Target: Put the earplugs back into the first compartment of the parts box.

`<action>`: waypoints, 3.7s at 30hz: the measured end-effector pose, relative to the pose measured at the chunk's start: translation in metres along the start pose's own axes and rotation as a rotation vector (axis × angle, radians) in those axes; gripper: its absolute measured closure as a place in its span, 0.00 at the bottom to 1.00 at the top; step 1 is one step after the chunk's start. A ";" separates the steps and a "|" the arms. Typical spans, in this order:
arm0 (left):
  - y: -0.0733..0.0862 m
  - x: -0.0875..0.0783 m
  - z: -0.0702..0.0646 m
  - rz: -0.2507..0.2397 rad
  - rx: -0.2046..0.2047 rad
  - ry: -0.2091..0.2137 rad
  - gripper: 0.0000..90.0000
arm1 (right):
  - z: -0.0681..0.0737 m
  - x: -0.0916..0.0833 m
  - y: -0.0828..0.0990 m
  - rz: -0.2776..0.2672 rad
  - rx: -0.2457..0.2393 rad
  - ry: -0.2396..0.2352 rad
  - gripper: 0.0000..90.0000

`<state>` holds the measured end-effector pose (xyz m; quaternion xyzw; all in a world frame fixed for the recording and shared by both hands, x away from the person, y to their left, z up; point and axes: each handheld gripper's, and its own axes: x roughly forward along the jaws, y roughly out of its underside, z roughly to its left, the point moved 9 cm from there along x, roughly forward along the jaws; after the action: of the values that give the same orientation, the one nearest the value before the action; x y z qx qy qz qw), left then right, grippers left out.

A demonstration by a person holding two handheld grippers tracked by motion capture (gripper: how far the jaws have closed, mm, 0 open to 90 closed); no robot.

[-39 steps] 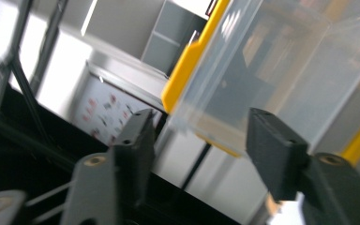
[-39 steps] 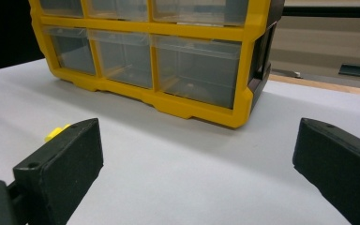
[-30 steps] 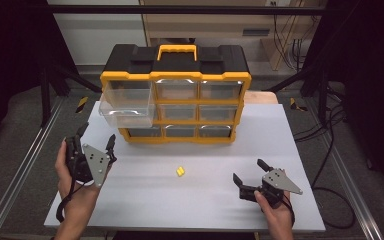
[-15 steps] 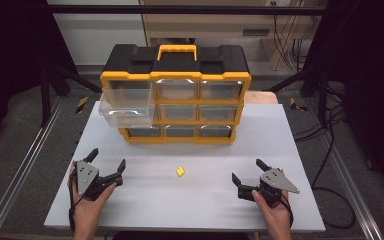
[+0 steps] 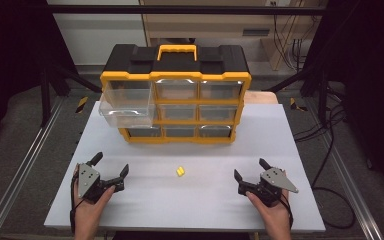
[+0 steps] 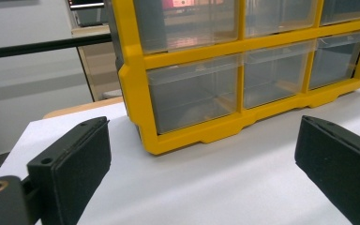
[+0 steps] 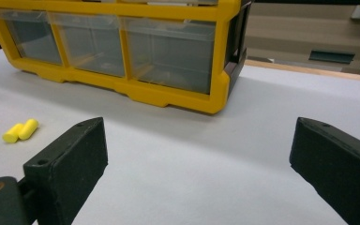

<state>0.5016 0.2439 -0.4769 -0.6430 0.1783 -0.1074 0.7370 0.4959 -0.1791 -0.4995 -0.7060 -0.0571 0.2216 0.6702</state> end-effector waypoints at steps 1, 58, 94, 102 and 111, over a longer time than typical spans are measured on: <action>0.000 0.000 0.001 0.000 -0.001 0.001 0.04 | 0.001 0.001 0.001 0.010 0.004 0.001 0.06; 0.004 0.005 0.007 -0.005 -0.045 0.095 0.02 | 0.127 0.074 -0.013 0.442 -0.129 -0.267 0.21; 0.006 0.006 0.007 0.008 -0.061 0.105 0.02 | 0.157 0.112 0.004 0.580 -0.036 -0.362 0.85; 0.007 0.006 0.007 0.011 -0.062 0.105 0.02 | 0.161 0.116 0.009 0.589 -0.020 -0.367 0.88; 0.007 0.007 0.006 0.016 -0.058 0.105 0.02 | 0.160 0.118 0.011 0.591 0.002 -0.368 0.93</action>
<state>0.5097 0.2482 -0.4842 -0.6561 0.2249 -0.1296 0.7087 0.5370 0.0118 -0.5387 -0.6394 0.0303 0.5297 0.5564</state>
